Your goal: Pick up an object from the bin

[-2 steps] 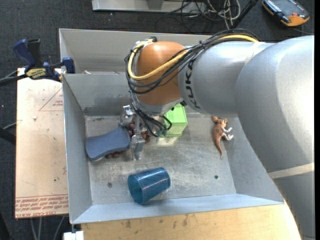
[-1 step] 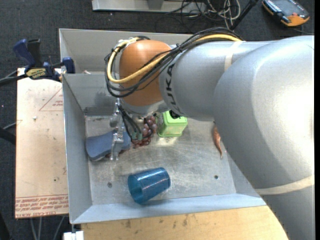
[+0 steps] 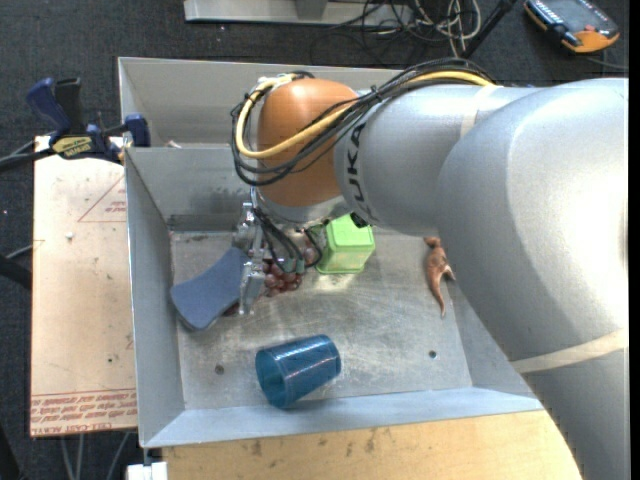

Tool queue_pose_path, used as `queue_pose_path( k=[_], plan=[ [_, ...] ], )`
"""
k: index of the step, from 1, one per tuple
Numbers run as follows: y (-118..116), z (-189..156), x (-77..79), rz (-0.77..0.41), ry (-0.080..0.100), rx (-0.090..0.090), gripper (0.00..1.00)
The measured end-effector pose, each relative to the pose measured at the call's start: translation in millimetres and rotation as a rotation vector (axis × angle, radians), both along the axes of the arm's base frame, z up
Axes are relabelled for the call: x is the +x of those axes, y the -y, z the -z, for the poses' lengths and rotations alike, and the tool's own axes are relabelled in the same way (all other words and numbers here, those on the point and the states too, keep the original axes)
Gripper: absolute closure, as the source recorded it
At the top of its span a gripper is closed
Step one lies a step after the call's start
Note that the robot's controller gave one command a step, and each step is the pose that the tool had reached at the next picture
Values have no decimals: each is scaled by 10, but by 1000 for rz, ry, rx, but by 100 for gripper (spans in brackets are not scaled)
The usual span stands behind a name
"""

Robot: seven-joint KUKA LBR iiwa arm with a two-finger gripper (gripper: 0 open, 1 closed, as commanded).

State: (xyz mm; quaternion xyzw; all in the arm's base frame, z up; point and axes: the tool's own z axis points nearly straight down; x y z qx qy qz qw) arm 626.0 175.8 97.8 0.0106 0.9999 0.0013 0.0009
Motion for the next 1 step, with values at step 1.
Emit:
queue_pose_path(
  k=[1],
  plan=[
    [-682,217,-225,-242,11,-2,100]
  ],
)
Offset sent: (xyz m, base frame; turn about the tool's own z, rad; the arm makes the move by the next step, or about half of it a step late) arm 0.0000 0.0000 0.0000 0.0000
